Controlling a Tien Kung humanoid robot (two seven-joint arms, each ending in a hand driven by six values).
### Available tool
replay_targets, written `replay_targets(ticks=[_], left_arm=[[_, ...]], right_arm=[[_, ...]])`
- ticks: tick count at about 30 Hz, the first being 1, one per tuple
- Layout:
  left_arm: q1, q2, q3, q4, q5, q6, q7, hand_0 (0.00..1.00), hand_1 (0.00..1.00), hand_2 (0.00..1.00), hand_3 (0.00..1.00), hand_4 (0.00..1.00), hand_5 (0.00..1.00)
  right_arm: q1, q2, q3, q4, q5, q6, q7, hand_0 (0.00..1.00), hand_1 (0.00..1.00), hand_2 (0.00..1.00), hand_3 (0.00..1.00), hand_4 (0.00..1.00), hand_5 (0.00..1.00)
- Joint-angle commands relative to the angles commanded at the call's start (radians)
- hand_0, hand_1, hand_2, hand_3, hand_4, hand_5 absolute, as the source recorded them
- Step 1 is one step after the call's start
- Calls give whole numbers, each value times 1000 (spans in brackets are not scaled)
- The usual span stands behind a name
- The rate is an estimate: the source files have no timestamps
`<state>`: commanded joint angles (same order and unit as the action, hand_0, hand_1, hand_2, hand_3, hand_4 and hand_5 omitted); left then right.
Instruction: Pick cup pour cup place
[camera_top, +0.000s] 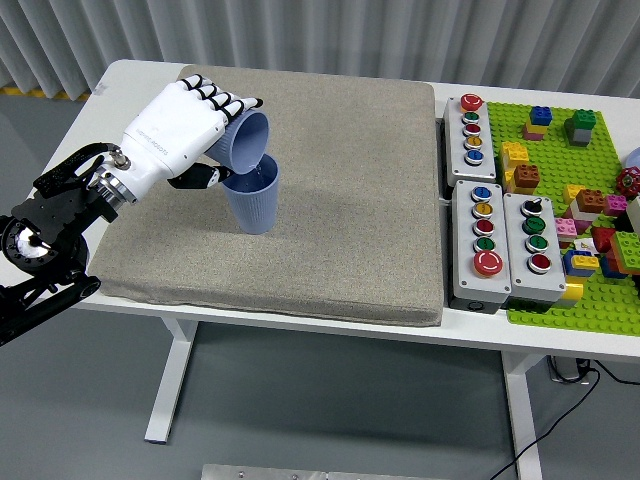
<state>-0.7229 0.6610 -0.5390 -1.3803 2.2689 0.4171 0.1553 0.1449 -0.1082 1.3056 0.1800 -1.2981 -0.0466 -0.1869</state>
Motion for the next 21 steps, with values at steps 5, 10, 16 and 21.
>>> replay_targets(ticks=[5, 10, 16, 21], left_arm=[[5, -1, -5, 6, 0, 4, 3, 672, 551, 540, 566, 578, 45], [8, 1, -9, 8, 0, 5, 4, 671, 550, 541, 566, 579, 43], [11, 1, -11, 8, 0, 8, 5, 671, 550, 540, 566, 575, 43], [18, -1, -15, 8, 0, 15, 1, 671, 550, 540, 566, 575, 42]], right_arm=[[-1, 0, 1, 0, -2, 1, 0, 696, 698, 627, 613, 176, 311], [-2, 0, 3, 0, -6, 1, -1, 695, 698, 627, 613, 175, 312], [-5, 1, 6, 0, -11, 2, -2, 696, 698, 627, 613, 174, 314], [-9, 1, 9, 0, -15, 2, -2, 695, 698, 627, 613, 174, 313]])
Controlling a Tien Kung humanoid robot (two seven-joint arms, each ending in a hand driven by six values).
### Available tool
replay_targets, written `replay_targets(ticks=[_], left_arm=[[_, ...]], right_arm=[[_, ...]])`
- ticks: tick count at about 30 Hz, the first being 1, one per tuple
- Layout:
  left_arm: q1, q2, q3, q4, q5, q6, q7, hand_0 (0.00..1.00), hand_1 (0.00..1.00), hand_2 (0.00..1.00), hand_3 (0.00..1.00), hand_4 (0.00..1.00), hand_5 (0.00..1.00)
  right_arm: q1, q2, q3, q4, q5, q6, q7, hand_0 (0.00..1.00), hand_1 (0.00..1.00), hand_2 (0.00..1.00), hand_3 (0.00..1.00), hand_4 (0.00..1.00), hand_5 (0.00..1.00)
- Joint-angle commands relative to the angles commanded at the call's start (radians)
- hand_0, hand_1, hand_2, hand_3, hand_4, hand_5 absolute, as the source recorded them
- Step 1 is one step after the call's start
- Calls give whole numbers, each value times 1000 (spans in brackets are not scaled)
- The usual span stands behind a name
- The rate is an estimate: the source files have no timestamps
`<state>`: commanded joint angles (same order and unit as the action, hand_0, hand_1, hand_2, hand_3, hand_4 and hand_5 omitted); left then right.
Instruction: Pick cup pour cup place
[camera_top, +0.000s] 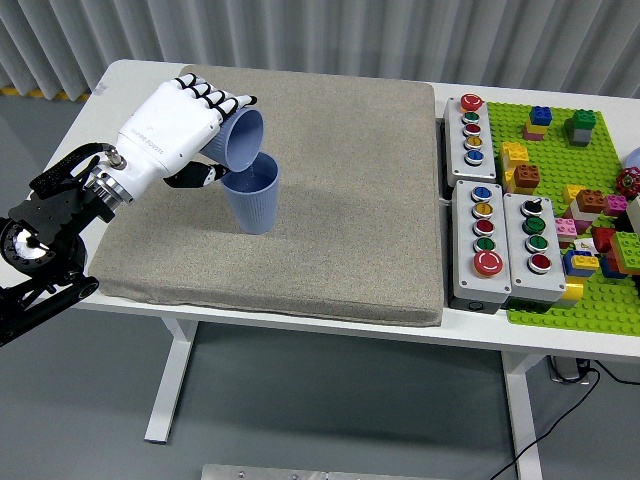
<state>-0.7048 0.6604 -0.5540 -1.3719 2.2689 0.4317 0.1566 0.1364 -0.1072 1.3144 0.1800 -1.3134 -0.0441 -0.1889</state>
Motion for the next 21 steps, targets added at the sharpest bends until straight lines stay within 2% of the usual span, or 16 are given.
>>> replay_targets(ticks=[5, 10, 15, 19, 21], left_arm=[[13, -1, -23, -7, 0, 16, -10, 667, 547, 535, 563, 571, 39], [38, -5, -82, -11, -57, 76, -46, 662, 545, 534, 561, 573, 36], [71, -13, -163, -12, -250, 95, -124, 662, 545, 534, 561, 573, 36], [99, -36, -226, -4, -425, 101, -198, 663, 545, 536, 562, 575, 36], [116, -49, -252, 9, -503, 81, -253, 663, 545, 536, 562, 575, 36]], right_arm=[[-2, 0, 4, 0, -5, 1, 0, 695, 698, 628, 613, 173, 313], [2, 0, 5, 0, -5, 1, 0, 695, 698, 628, 613, 172, 314], [3, 0, 7, 0, -6, 1, 0, 695, 698, 628, 613, 172, 314], [3, 0, 7, 0, -7, 1, 1, 695, 698, 628, 614, 172, 314], [3, 1, 8, 0, -7, 1, 0, 695, 698, 628, 614, 172, 314]])
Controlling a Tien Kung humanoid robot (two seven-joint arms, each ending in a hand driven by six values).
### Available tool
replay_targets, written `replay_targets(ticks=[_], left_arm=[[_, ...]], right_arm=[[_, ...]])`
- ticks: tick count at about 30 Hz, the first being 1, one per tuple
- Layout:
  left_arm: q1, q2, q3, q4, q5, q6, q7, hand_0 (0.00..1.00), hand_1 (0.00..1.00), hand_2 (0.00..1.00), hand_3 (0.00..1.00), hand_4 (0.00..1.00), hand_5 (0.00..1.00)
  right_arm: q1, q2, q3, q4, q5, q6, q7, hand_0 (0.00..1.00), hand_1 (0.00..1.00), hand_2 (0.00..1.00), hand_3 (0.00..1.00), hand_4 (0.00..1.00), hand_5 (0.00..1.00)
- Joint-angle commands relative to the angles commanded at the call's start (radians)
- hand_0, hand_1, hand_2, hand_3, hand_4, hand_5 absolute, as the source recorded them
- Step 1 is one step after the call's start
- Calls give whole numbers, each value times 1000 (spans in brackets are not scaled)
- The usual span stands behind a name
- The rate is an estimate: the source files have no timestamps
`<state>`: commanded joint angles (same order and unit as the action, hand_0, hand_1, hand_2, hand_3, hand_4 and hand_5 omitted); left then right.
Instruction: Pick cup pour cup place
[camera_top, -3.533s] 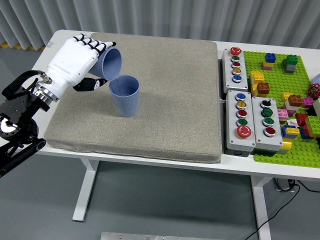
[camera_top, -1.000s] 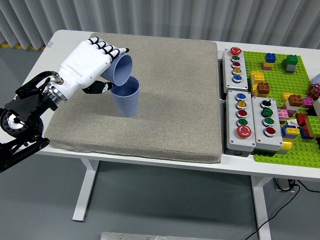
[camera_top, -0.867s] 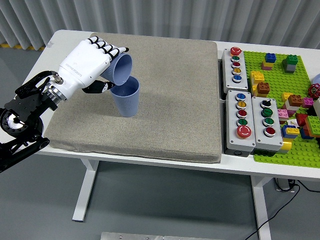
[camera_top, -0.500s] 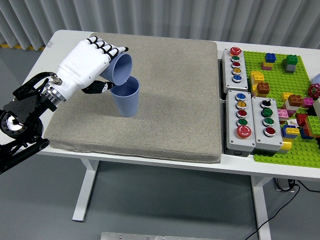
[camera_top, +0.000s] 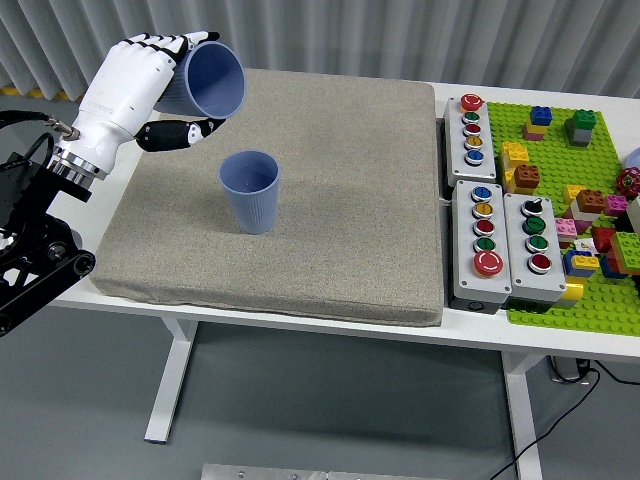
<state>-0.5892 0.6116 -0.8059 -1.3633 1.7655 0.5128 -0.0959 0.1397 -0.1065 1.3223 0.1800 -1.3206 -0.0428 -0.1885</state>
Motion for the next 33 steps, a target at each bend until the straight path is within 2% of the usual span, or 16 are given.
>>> replay_targets(ticks=[5, 6, 8, 13, 19, 22, 25, 27, 30, 33], left_arm=[[30, -22, -41, 18, -208, -52, -96, 659, 543, 533, 559, 577, 34], [48, -36, -65, 24, -266, -73, -128, 659, 543, 533, 559, 577, 34], [62, -49, -87, 28, -345, -89, -160, 656, 544, 532, 553, 580, 33], [102, -85, -126, 43, -552, -102, -229, 656, 548, 532, 548, 581, 36], [130, -116, -155, 83, -803, -61, -250, 653, 548, 529, 548, 587, 36], [152, -141, -165, 129, -924, -8, -249, 653, 548, 529, 548, 587, 36], [174, -159, -165, 156, -1043, 23, -256, 655, 553, 534, 549, 588, 38], [194, -180, -165, 172, -1075, 29, -265, 655, 553, 534, 549, 588, 38], [220, -204, -168, 188, -1059, 41, -271, 655, 553, 534, 549, 588, 38], [236, -220, -167, 199, -999, 56, -263, 658, 560, 534, 551, 589, 39]], right_arm=[[0, 1, 1, 0, -1, 0, 0, 695, 698, 629, 614, 172, 314], [1, 1, 3, 0, -3, 0, 0, 695, 698, 629, 614, 172, 314], [2, 1, 3, 0, -3, 0, 0, 696, 698, 629, 614, 171, 316], [2, 2, 4, 0, -4, 0, 0, 695, 698, 628, 614, 171, 315], [0, 3, 6, 0, -10, 2, -2, 695, 698, 628, 613, 171, 314], [-4, 4, 4, 0, -8, 2, -2, 695, 698, 628, 613, 171, 314], [-7, 5, 4, 0, -10, 2, -2, 695, 699, 629, 614, 170, 315], [-11, 7, 6, 0, -15, 3, -3, 695, 699, 629, 614, 170, 315], [-13, 7, 8, 0, -22, 5, -4, 695, 699, 629, 614, 170, 315], [-15, 8, 8, 0, -23, 5, -4, 695, 698, 629, 614, 170, 315]])
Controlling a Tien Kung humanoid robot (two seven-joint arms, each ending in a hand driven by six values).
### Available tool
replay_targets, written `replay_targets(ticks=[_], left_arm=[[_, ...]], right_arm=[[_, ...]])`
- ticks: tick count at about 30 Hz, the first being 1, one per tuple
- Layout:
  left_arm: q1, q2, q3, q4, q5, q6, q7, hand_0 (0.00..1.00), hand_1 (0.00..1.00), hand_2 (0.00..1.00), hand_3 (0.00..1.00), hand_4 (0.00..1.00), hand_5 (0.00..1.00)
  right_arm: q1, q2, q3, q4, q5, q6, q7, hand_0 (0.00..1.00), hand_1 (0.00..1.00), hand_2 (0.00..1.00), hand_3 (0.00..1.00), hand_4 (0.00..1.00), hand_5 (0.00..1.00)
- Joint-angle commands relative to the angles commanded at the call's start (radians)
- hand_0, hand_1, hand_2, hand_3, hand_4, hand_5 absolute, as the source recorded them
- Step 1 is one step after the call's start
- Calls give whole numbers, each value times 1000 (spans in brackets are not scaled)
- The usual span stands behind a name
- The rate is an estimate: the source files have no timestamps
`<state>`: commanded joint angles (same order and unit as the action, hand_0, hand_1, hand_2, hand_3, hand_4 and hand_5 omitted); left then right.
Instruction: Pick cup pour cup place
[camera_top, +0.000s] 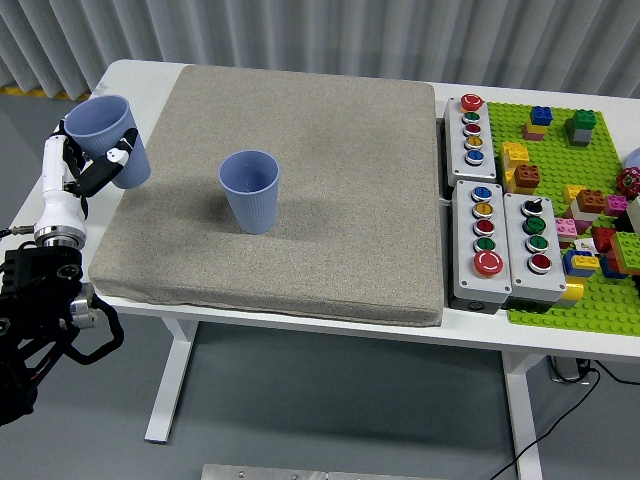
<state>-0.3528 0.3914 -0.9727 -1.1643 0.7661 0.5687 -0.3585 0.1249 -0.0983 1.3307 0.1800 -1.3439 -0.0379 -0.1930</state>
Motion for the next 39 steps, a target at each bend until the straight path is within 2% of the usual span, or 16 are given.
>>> replay_targets(ticks=[5, 11, 12, 14, 17, 21, 22, 24, 27, 34, 39], left_arm=[[21, -23, -6, 3, 79, 17, 8, 658, 560, 535, 546, 587, 44], [38, -58, -18, 17, 103, 29, -8, 658, 561, 534, 546, 586, 50], [46, -75, -25, 22, 88, 38, -26, 658, 561, 534, 546, 586, 50], [51, -91, -29, 27, 71, 51, -46, 658, 561, 534, 546, 586, 50], [57, -133, -37, 44, 29, 77, -111, 660, 566, 537, 549, 589, 58], [56, -155, -39, 54, 11, 77, -151, 660, 566, 537, 549, 589, 58], [53, -164, -32, 58, 2, 77, -179, 660, 568, 538, 550, 597, 75], [50, -168, -17, 65, -25, 77, -227, 660, 568, 538, 550, 597, 75], [48, -170, -7, 67, -42, 77, -253, 660, 568, 538, 550, 597, 75], [50, -172, 12, 73, 14, 77, -240, 666, 574, 542, 548, 587, 88], [55, -173, 26, 80, 22, 77, -232, 666, 574, 542, 548, 587, 88]], right_arm=[[-2, 0, -3, 0, 0, 1, 0, 696, 698, 628, 614, 171, 316], [-1, -2, -6, 0, 0, 3, 1, 695, 699, 629, 614, 171, 315], [0, -2, -9, 0, 4, 3, 2, 695, 699, 629, 614, 171, 315], [0, -2, -12, 0, 8, 2, 2, 695, 699, 629, 614, 171, 315], [4, -2, -13, 0, 10, 3, 2, 696, 699, 630, 613, 171, 315], [7, -2, -13, 0, 11, 3, 2, 696, 699, 630, 613, 171, 315], [9, -2, -14, 0, 13, 3, 2, 695, 698, 629, 613, 171, 315], [12, -2, -17, 0, 17, 2, 3, 695, 698, 629, 613, 171, 315], [14, -2, -19, 0, 21, 2, 4, 695, 698, 629, 613, 171, 315], [16, -4, -21, 0, 23, 1, 4, 696, 698, 628, 613, 172, 311], [15, -3, -20, 0, 21, 1, 4, 696, 698, 628, 613, 172, 311]])
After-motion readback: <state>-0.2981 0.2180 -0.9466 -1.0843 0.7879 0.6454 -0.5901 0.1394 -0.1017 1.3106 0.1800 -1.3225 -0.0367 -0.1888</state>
